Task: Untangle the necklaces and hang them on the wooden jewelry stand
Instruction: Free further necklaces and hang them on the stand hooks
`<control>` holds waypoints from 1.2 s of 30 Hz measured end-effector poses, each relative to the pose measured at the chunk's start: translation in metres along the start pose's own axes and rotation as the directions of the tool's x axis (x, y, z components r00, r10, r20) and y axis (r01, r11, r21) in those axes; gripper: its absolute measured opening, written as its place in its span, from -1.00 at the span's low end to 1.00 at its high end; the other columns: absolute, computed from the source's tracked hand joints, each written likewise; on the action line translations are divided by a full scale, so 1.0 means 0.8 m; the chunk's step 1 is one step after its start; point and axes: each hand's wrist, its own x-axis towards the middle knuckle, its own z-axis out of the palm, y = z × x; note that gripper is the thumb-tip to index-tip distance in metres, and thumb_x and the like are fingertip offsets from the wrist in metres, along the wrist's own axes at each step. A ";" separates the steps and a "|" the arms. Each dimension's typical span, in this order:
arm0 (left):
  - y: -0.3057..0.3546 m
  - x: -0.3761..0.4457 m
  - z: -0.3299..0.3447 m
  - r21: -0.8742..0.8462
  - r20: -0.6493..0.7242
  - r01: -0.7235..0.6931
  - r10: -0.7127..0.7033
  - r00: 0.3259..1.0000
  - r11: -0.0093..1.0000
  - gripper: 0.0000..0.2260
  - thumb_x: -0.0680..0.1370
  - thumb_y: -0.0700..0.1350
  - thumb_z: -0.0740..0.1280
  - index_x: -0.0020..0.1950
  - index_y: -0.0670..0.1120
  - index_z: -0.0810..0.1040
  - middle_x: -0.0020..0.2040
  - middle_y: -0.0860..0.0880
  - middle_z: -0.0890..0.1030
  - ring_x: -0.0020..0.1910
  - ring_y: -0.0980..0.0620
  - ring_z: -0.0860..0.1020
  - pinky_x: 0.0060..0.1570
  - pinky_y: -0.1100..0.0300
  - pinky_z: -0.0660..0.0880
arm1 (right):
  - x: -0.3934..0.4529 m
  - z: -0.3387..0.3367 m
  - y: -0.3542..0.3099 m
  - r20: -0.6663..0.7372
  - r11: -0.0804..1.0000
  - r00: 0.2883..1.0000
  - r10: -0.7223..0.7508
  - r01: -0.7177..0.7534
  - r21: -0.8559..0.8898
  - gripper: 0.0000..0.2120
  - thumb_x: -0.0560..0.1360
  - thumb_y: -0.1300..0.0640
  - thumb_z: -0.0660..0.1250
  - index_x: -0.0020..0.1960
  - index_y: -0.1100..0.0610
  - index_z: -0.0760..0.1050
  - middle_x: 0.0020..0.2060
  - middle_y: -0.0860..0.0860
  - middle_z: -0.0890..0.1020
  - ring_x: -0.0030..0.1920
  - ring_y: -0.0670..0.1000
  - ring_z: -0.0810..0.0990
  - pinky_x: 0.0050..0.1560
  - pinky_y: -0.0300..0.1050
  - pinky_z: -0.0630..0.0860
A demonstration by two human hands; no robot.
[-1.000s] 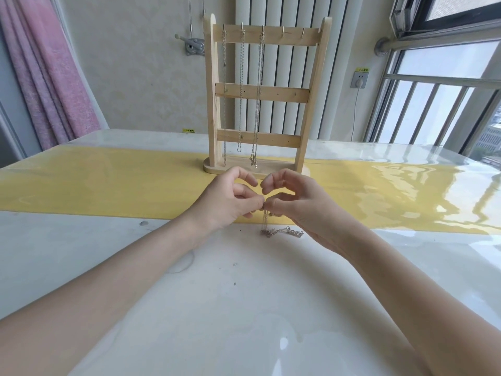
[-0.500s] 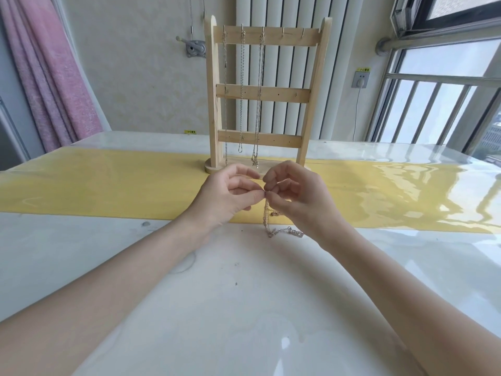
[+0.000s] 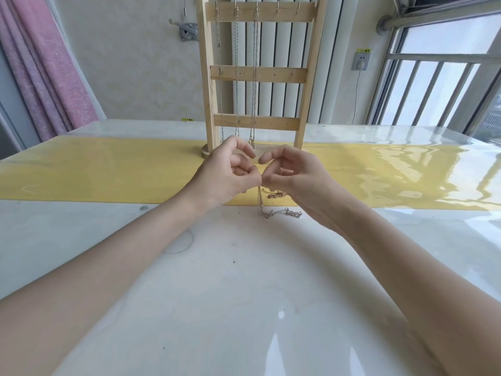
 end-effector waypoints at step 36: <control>0.011 -0.002 0.018 -0.522 -0.001 0.238 -0.280 0.960 0.819 -0.74 0.35 -0.25 0.34 -0.14 -0.05 0.28 -0.30 0.00 0.38 -0.51 0.17 0.32 -0.47 0.36 0.40 | 0.002 0.006 -0.005 0.023 0.977 0.999 0.024 -0.028 0.213 -0.69 0.49 0.45 0.25 -0.05 0.07 0.28 -0.40 0.00 0.46 -0.36 -0.02 0.31 -0.26 -0.14 0.25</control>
